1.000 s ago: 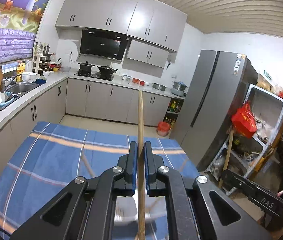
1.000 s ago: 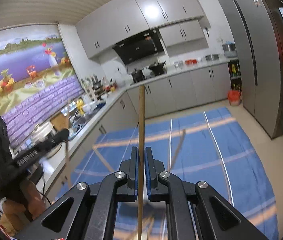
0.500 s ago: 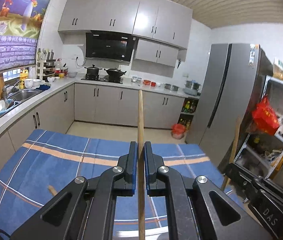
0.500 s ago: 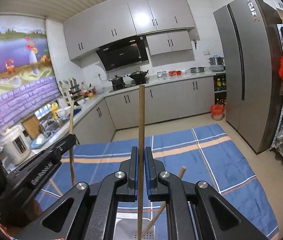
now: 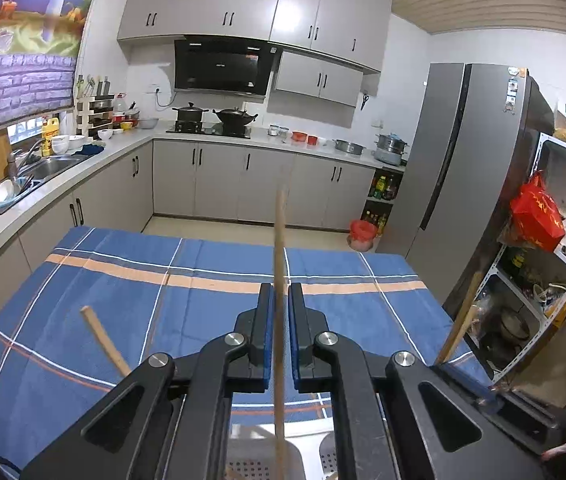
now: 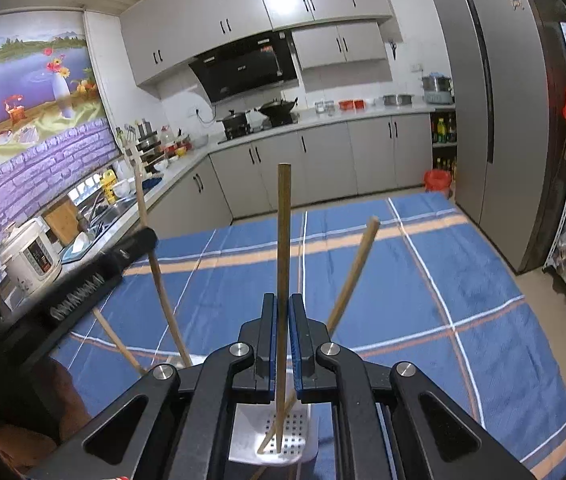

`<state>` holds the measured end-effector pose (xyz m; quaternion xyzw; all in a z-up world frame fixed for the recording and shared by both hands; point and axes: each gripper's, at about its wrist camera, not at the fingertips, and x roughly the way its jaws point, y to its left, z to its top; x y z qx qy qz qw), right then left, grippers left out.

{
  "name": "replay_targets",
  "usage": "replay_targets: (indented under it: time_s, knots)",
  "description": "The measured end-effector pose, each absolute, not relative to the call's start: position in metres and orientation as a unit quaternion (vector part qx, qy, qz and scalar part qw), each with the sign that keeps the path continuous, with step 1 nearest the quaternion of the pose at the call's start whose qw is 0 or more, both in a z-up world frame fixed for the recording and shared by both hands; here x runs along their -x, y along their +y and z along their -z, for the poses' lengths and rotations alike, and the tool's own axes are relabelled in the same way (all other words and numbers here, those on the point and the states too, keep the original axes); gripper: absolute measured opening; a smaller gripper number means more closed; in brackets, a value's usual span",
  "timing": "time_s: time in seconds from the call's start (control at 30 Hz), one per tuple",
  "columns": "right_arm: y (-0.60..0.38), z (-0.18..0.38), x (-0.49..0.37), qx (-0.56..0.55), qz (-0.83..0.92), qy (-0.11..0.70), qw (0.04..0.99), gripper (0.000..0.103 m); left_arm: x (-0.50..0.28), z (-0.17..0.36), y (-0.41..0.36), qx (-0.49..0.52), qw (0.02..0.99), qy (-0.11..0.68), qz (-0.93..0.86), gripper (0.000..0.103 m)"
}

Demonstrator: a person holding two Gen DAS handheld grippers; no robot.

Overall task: Organize utensils
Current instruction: 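Lower chopsticks into the holder and open both grippers, then grasp a wooden chopstick with left gripper while right gripper grasps another chopstick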

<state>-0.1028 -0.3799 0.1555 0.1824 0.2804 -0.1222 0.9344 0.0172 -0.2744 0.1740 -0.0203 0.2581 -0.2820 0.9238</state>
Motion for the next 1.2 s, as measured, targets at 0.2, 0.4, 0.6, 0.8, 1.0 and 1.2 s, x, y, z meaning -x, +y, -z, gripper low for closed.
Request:
replay_targets:
  time_s: [0.2,0.4,0.6,0.8,1.0,1.2]
  knots:
    - [-0.38,-0.156,0.112,-0.188,0.118,0.286,0.932,0.014,0.003,-0.192,-0.255,0.04,0.924,0.255,0.282,0.032]
    - [-0.375,-0.166,0.13,-0.183,0.111,0.277,0.937,0.027,0.034,-0.216,-0.227,0.053,0.93,0.237,0.275,0.035]
    - [-0.369,-0.178,0.164,-0.176,0.106,0.273,0.94,0.03,0.067,-0.23,-0.191,0.062,0.938,0.226,0.255,0.05]
    - [-0.361,-0.157,0.213,-0.177,0.094,0.323,0.925,0.037,0.096,-0.202,-0.161,0.038,0.933,0.269,0.235,0.056]
    - [-0.35,-0.092,0.258,-0.202,0.063,0.416,0.884,0.037,0.123,-0.127,-0.147,0.003,0.887,0.385,0.254,0.056]
    - [-0.339,-0.059,0.285,-0.215,0.048,0.458,0.861,0.037,0.151,-0.071,-0.148,-0.015,0.838,0.461,0.291,0.056]
